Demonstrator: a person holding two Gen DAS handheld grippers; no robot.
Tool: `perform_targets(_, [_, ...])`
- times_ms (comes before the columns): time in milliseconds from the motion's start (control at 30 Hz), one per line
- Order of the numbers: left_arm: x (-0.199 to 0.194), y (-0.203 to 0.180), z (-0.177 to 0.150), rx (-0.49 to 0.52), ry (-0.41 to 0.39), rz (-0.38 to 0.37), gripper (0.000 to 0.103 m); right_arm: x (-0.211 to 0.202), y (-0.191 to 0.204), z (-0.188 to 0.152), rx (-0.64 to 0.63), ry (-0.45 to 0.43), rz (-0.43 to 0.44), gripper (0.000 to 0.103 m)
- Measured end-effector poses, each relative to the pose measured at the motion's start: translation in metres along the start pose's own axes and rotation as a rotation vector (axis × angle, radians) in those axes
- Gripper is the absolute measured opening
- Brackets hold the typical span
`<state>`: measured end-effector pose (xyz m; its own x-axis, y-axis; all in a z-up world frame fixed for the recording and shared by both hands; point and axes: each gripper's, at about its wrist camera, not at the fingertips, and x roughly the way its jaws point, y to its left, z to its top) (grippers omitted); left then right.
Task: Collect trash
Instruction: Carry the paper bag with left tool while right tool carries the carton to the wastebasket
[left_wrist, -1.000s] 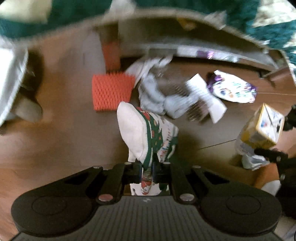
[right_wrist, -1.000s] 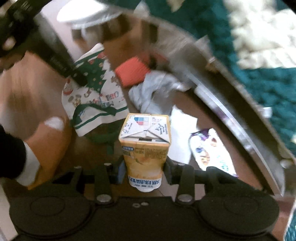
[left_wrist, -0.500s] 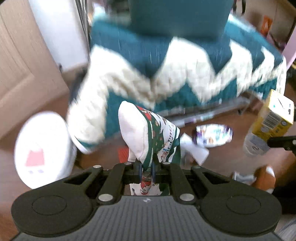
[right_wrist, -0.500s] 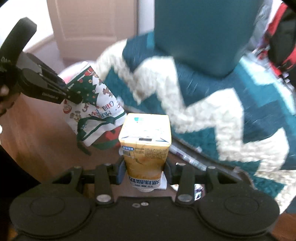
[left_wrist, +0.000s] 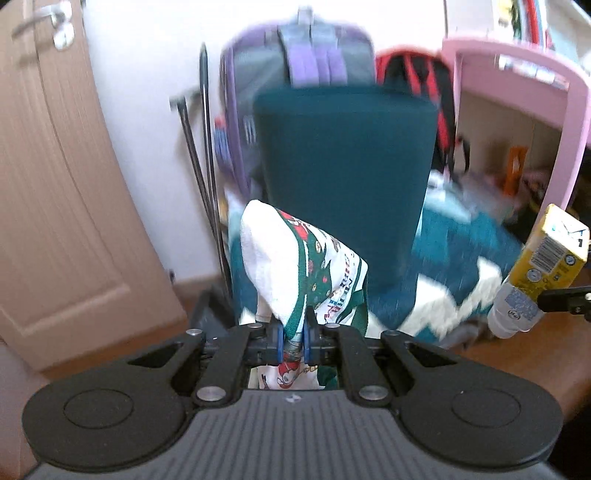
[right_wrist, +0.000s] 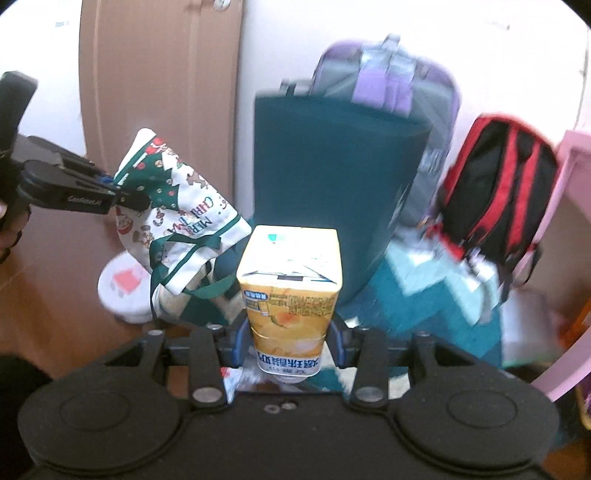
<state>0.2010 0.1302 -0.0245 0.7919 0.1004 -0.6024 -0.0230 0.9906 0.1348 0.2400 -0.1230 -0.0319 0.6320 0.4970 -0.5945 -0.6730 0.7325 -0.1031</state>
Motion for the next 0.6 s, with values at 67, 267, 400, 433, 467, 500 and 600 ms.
perform_targets(67, [-0.019, -0.003, 0.021, 0.004, -0.05, 0.008, 0.009, -0.015, -0.005, 0.017, -0.006, -0.044, -0.019, 0.041])
perform_targets(267, [-0.065, -0.009, 0.085, 0.0, -0.189, 0.029, 0.009, -0.049, -0.019, 0.071, -0.033, -0.178, -0.076, 0.041])
perform_targets(400, [-0.089, -0.009, 0.13, -0.019, -0.258, 0.033, 0.009, -0.062, -0.03, 0.108, -0.035, -0.248, -0.1, 0.041])
perform_targets(433, [-0.094, -0.009, 0.141, -0.02, -0.275, 0.036, 0.009, -0.066, -0.029, 0.117, -0.039, -0.264, -0.108, 0.041])
perform_targets(467, [-0.098, -0.01, 0.151, -0.02, -0.294, 0.041, 0.009, -0.067, -0.031, 0.124, -0.041, -0.276, -0.113, 0.041])
perform_targets(500, [-0.102, -0.011, 0.161, -0.017, -0.313, 0.049, 0.009, -0.068, -0.034, 0.134, -0.041, -0.29, -0.117, 0.041])
perform_targets(600, [-0.107, -0.012, 0.192, -0.021, -0.354, 0.061, 0.009, -0.066, -0.039, 0.154, -0.03, -0.318, -0.122, 0.041])
